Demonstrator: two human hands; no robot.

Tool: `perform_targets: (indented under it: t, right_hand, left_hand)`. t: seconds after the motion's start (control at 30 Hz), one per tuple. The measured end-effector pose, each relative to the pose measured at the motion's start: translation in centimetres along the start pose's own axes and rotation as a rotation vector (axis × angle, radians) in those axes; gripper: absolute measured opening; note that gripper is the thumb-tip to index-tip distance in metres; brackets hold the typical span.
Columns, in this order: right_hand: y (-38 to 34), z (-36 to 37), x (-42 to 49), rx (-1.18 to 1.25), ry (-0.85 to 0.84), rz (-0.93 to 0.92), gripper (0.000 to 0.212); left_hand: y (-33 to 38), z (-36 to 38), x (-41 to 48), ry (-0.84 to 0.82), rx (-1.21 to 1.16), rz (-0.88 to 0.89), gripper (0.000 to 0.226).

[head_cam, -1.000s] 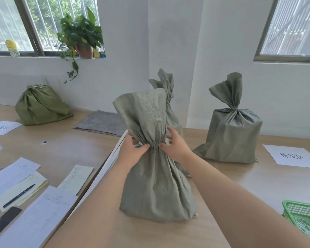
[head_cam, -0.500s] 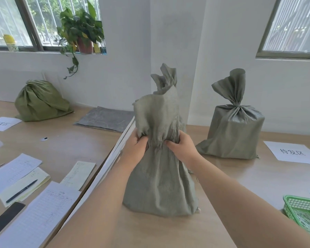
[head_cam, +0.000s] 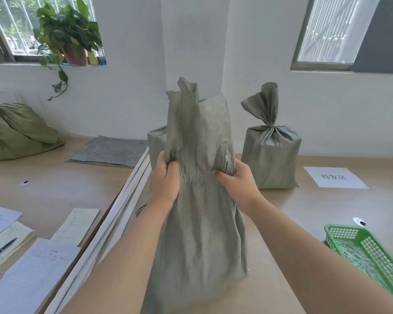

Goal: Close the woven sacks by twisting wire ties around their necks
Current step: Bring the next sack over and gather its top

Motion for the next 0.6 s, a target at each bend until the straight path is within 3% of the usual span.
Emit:
perform_targets:
  t: [0.1, 0.47, 0.6]
  right_hand:
    - [0.6, -2.4, -1.6, 0.024, 0.044, 0.023, 0.025]
    - [3.7, -13.5, -7.3, 0.093, 0.150, 0.046, 0.033]
    - [4.9, -18.2, -8.9, 0.106, 0.183, 0.062, 0.021]
  left_hand:
    - [-0.1, 2.2, -1.2, -0.009, -0.065, -0.031, 0.026]
    - [-0.8, 14.0, -6.9, -0.079, -0.149, -0.091, 0.036]
    - [-0.9, 18.9, -8.7, -0.094, -0.154, -0.090, 0.036]
Point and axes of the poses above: each hand's wrist, its own x-axis towards the middle knuckle, its own z-axis out of the palm, y = z × x, the point moved 6 cm from there along x, towards the middle knuckle, and after that the axes turned 11 degrees about -x, right-handed, at the moved point
